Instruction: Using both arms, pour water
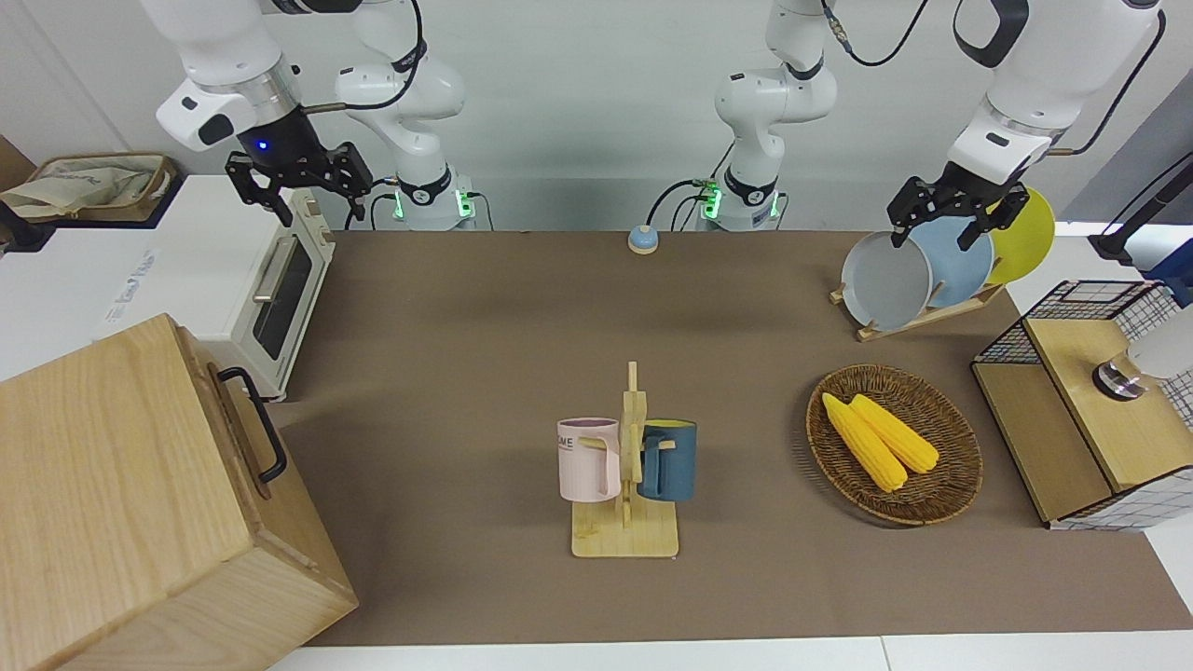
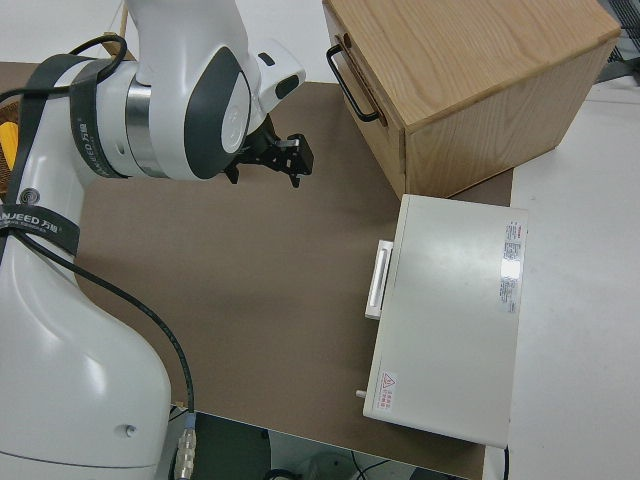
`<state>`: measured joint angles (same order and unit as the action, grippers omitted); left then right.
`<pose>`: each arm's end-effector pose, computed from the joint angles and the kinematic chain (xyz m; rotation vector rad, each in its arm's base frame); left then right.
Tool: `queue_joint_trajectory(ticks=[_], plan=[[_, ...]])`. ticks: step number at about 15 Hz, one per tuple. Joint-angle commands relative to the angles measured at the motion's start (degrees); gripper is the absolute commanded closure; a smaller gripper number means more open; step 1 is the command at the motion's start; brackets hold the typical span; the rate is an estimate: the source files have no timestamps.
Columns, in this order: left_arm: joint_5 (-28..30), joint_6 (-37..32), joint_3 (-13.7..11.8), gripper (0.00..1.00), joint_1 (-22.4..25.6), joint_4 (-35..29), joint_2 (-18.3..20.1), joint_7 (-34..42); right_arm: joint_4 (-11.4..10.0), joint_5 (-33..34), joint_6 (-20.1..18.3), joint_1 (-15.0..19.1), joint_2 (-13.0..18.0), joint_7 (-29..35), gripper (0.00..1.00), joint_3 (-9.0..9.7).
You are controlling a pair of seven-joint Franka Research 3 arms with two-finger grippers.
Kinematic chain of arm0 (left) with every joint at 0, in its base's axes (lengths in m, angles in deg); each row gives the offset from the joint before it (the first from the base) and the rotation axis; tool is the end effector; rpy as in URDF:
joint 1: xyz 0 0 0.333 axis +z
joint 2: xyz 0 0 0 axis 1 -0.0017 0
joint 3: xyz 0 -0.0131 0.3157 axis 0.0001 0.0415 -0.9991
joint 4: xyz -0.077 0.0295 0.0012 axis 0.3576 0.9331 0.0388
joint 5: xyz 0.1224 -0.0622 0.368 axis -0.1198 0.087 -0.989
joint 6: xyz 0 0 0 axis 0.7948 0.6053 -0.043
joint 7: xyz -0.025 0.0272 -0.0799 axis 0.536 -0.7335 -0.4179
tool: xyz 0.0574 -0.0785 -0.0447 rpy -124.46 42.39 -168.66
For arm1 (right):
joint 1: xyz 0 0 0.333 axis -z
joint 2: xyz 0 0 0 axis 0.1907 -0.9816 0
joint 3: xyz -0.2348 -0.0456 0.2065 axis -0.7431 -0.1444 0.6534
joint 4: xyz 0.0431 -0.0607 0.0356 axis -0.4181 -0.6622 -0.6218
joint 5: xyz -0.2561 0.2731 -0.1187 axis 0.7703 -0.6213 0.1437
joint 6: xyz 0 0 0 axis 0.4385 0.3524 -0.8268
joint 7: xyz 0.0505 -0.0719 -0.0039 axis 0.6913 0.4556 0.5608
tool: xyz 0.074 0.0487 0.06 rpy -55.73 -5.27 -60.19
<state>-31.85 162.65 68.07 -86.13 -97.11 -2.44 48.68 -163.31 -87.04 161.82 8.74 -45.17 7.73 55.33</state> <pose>0.5515 0.0462 0.6248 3.1339 -0.1218 -0.0149 0.5323 0.0267 0.6135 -3.0941 -0.1068 0.0294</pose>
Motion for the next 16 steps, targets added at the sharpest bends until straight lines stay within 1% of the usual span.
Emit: queue_joint_trajectory(ticks=[1,2,3,5,6,8,10,12,14,16], plan=[[-0.05,0.50,-3.40,0.01,1.94,0.26,-0.02,5.89,-8.99,0.52,8.20,1.20,2.91,1.75,0.009,5.33],[-0.05,0.59,-4.45,0.01,2.29,0.53,-0.46,7.21,-10.49,0.43,10.49,1.38,3.08,3.33,0.009,7.00],[0.04,0.86,-5.68,0.01,2.47,0.79,-0.99,8.70,-11.29,0.52,11.64,1.47,3.00,5.00,0.011,8.41],[0.04,1.91,-8.23,0.01,3.25,1.67,-2.39,12.92,-12.78,0.52,13.84,1.55,2.82,8.43,0.011,11.13],[0.04,2.96,-9.20,0.01,4.13,1.93,-2.83,15.46,-13.49,0.52,15.94,1.64,2.82,9.66,0.011,12.97],[-0.05,4.72,-10.26,0.01,6.15,2.63,-4.15,20.04,-14.28,0.52,19.20,2.25,2.47,11.33,0.013,16.05],[0.12,4.99,-10.52,0.01,9.31,4.39,-6.17,24.16,-14.55,0.52,22.18,2.26,1.42,11.52,0.017,17.47],[0.56,5.08,-10.52,0.01,11.95,6.93,-8.28,28.74,-14.46,0.69,25.96,2.17,-0.33,11.69,0.019,18.79],[1.26,5.69,-10.44,0.01,14.67,8.35,-9.95,31.12,-14.46,0.87,29.04,2.17,-2.09,11.69,0.019,19.67],[2.40,8.75,-10.52,0.01,16.17,8.35,-10.57,34.37,-14.11,2.96,32.90,2.00,-4.90,11.69,0.025,20.37]])
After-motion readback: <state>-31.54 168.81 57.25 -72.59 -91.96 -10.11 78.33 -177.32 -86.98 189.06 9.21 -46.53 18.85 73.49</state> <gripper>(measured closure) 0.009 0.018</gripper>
